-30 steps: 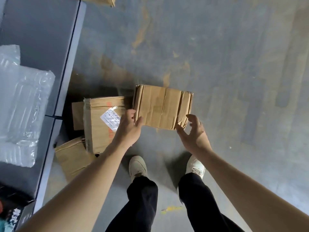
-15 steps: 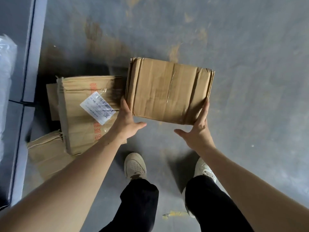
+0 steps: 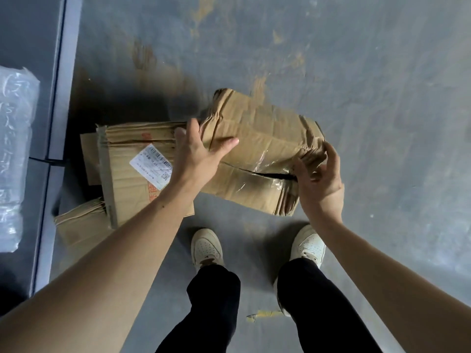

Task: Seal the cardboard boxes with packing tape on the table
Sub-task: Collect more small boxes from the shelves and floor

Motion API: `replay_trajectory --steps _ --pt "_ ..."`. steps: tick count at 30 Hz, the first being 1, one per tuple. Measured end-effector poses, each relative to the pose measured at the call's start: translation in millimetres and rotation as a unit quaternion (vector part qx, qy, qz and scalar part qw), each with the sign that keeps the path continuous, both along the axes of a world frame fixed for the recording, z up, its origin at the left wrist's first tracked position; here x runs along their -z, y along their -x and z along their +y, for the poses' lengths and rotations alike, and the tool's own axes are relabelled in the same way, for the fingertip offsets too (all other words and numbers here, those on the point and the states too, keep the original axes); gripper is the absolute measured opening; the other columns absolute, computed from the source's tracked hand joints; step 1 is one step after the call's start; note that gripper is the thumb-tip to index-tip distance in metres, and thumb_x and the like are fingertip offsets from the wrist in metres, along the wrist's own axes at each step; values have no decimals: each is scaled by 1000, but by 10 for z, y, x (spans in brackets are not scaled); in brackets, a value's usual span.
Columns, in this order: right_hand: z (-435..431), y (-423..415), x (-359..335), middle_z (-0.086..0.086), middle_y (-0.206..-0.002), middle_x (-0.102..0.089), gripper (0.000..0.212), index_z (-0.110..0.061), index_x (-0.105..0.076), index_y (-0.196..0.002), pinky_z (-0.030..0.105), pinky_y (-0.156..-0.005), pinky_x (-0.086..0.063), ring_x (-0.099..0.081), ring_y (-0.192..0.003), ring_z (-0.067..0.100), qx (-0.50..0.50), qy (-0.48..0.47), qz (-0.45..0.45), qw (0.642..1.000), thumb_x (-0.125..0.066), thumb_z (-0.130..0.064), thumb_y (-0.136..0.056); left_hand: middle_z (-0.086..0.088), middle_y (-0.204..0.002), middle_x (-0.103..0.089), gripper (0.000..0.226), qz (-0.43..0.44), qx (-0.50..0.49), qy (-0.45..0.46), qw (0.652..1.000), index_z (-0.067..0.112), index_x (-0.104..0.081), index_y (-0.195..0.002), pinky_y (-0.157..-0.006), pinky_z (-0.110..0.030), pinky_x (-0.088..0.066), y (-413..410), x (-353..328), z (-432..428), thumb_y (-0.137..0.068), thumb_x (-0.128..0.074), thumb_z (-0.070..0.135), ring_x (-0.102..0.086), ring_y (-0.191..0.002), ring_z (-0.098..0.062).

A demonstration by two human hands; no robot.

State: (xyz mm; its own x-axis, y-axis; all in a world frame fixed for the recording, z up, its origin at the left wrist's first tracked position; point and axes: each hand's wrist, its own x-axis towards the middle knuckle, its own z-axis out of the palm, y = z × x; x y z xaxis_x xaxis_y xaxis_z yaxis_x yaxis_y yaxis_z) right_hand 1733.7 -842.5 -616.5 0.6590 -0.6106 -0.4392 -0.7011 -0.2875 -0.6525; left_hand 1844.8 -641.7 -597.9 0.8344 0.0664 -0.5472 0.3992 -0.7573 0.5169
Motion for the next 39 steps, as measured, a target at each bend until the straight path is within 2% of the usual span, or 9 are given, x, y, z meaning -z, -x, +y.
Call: replay_trajectory --steps 3,8,12,15,19,23,27,33,39 --pt "-43 -90 -68 -4 -104 -69 58 -22 -44 -143 23 -74 -43 -63 -83 11 27 -7 20 999 -67 -38 -92 -13 -139 -41 79 48 -18 -41 998 16 -34 -145 -87 -37 -41 -51 -54 3 -87 -58 64 -47 -125 -33" --pt "-91 -215 -96 -1 -101 -71 36 -20 -68 -120 33 -85 -50 -64 -96 19 -2 -8 15 1000 -56 -38 -90 -11 -132 -54 52 47 -60 -59 995 14 -45 -134 -79 -37 -41 -21 -81 28 -98 -46 52 -55 -114 -32" --pt "-130 -276 -264 -2 -101 -70 36 -25 -68 -124 15 -72 -43 -63 -95 14 -13 -25 19 999 -55 -29 -91 -10 -125 -58 43 41 -85 -51 994 11 -48 -129 -85 -35 -42 50 -209 39 -101 -46 44 -56 -111 -32" --pt "-129 -318 -489 -12 -98 -64 44 -34 -64 -130 20 -73 -48 -64 -86 11 -27 -50 16 998 -53 -15 -92 -10 -110 -63 37 27 -116 -29 992 13 -50 -116 -85 -44 -52 92 -383 119 -99 -48 46 -61 -99 -33" --pt "-93 -433 -943 -16 -100 -66 42 -38 -63 -130 11 -59 -41 -51 -62 -1 -59 -59 4 996 -50 -18 -96 -9 -107 -63 33 2 -142 -16 990 12 -48 -112 -85 -48 -52 123 -855 277 -99 -50 42 -62 -97 -32" --pt "48 -532 -1576 -16 -98 -72 40 -41 -65 -126 23 -74 -49 -60 -82 1 -83 -100 -30 991 -54 -20 -95 -4 -101 -62 30 -22 -195 -7 981 12 -52 -109 -87 -46 -52 117 -1503 525 -98 -54 39 -62 -96 -31" --pt "255 -599 -2197 -18 -88 -70 40 -43 -68 -118 31 -79 -51 -60 -81 4 -93 -132 -54 985 -55 -15 -92 -9 -100 -65 23 -46 -206 -1 978 18 -49 -101 -84 -49 -54 123 -2145 816 -97 -55 40 -64 -91 -30" --pt "566 -621 -3124 -14 -84 -71 43 -41 -73 -108 35 -77 -53 -60 -77 6 -109 -164 -80 977 -50 -7 -95 -6 -97 -65 26 -72 -227 20 971 9 -52 -108 -61 -28 -43 197 -3059 1213 -99 -55 34 -60 -78 -18" --pt "883 -566 -3964 -12 -83 -70 39 -39 -74 -105 31 -75 -51 -59 -76 5 -114 -167 -113 973 -53 -8 -96 -3 -91 -63 26 -96 -235 34 967 7 -54 -107 -56 -17 -37 337 -3836 1591 -98 -57 31 -58 -72 -15"
